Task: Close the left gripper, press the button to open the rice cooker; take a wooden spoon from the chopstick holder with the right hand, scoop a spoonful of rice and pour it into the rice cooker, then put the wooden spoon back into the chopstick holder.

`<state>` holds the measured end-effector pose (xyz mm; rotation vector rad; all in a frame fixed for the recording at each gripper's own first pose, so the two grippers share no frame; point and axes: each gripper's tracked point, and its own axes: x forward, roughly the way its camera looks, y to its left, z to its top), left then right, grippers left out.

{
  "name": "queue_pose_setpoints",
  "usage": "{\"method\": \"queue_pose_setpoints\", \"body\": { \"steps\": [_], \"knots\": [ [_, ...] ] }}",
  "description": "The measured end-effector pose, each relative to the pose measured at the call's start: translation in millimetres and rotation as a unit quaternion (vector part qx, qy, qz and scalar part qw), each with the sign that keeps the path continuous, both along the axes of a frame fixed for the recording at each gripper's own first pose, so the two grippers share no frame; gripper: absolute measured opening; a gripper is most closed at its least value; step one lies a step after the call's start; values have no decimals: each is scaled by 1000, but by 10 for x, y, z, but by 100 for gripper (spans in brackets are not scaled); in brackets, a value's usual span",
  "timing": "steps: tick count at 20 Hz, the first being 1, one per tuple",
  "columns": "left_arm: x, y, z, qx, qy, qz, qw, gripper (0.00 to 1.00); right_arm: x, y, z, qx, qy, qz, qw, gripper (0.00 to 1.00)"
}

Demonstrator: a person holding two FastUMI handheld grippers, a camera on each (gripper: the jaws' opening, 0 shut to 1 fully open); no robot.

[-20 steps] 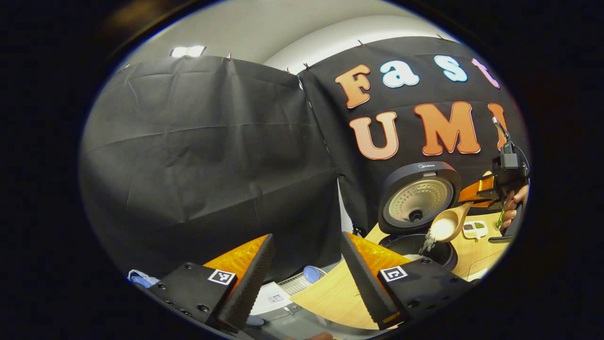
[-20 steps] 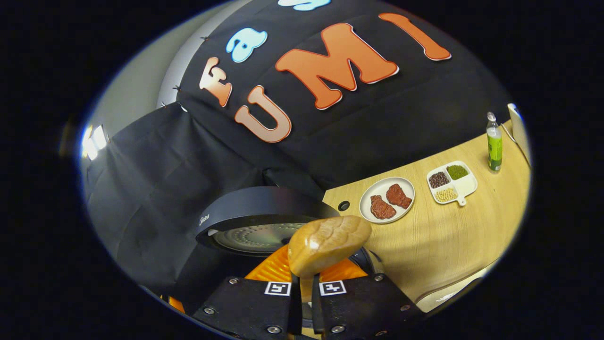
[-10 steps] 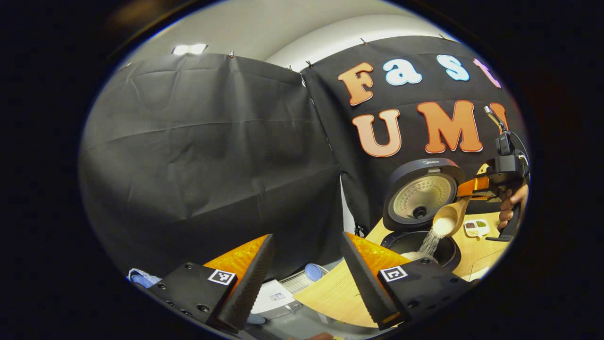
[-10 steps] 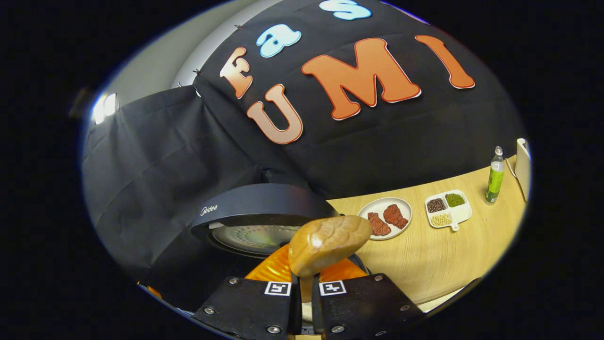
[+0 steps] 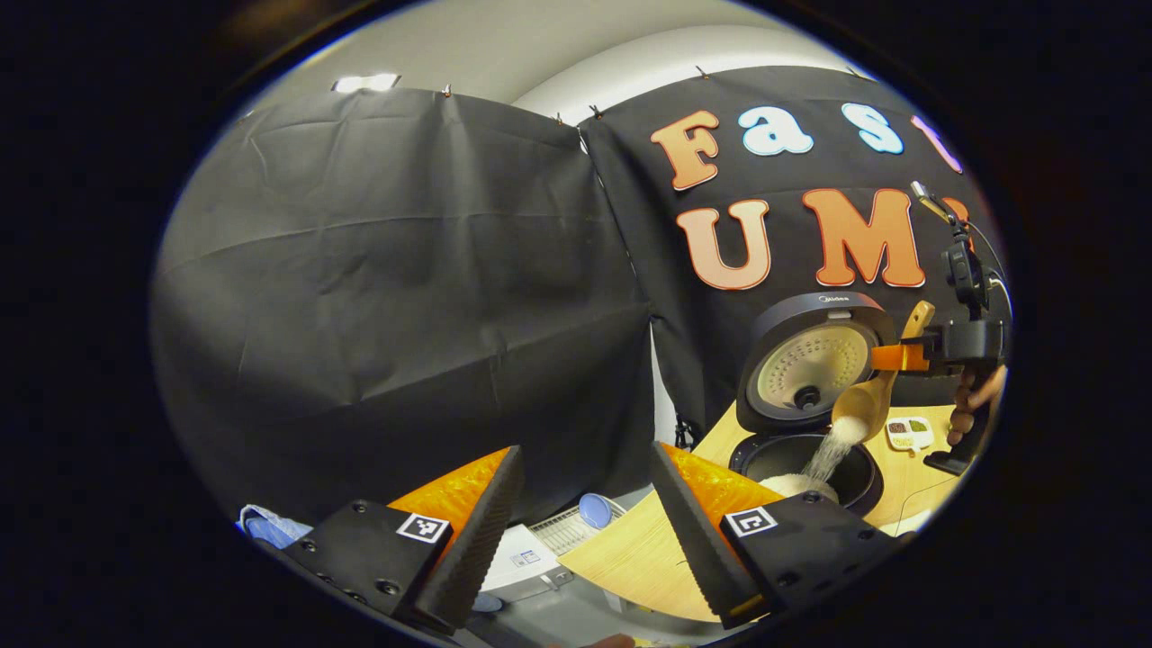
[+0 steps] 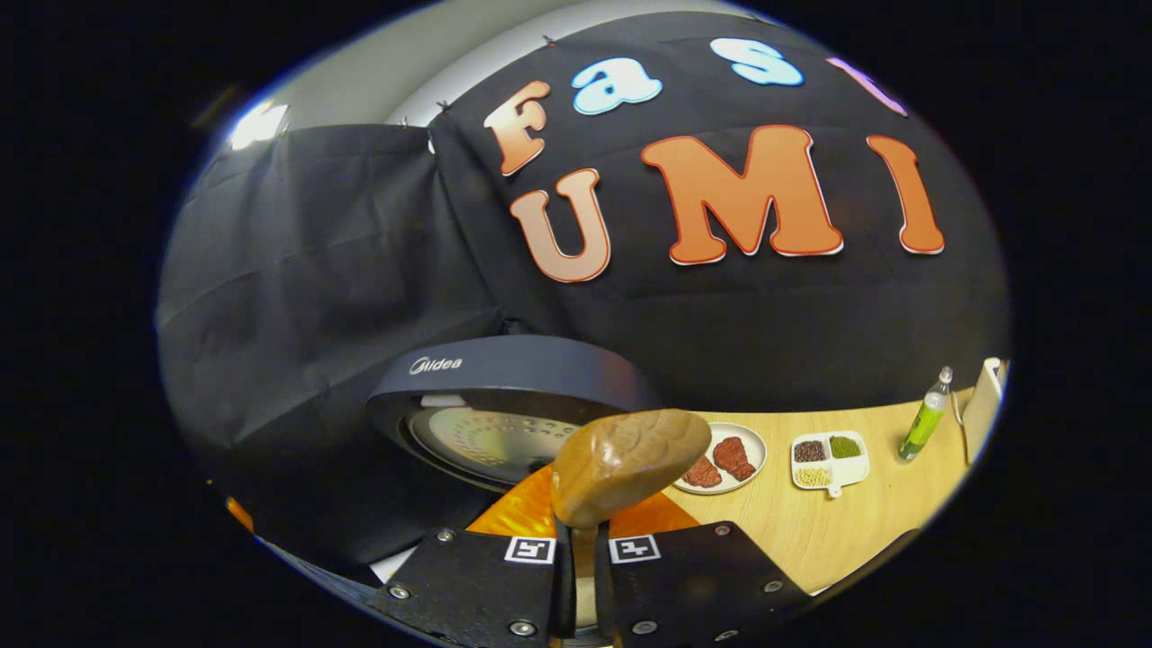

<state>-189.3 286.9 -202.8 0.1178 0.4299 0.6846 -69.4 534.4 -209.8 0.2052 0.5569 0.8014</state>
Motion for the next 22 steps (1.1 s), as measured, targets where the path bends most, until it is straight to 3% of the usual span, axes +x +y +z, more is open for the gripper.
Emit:
{"method": "queue_pose_setpoints", "body": {
  "steps": [8, 13, 16, 17, 18, 22],
  "knots": [
    [-84, 133, -87, -3, 6, 9, 1000, 87, -152, 228, 87, -43, -103, 44, 993, 8],
    [-126, 238, -123, -4, 7, 20, 1000, 87, -412, 344, 248, -79, -223, 100, 967, 7],
    [-130, 234, -117, -7, 4, 22, 1000, 87, -404, 348, 173, -80, -249, 122, 957, 7],
    [-127, 225, -115, -7, 4, 21, 1000, 95, -408, 334, 179, -76, -249, 122, 958, 7],
    [-133, 226, -112, -6, 4, 20, 1000, 87, -418, 303, 192, -70, -244, 119, 960, 7],
    [-93, 136, -93, -6, 6, 10, 1000, 87, -387, -3, 357, -43, -182, 93, 978, 8]
  ]
}}
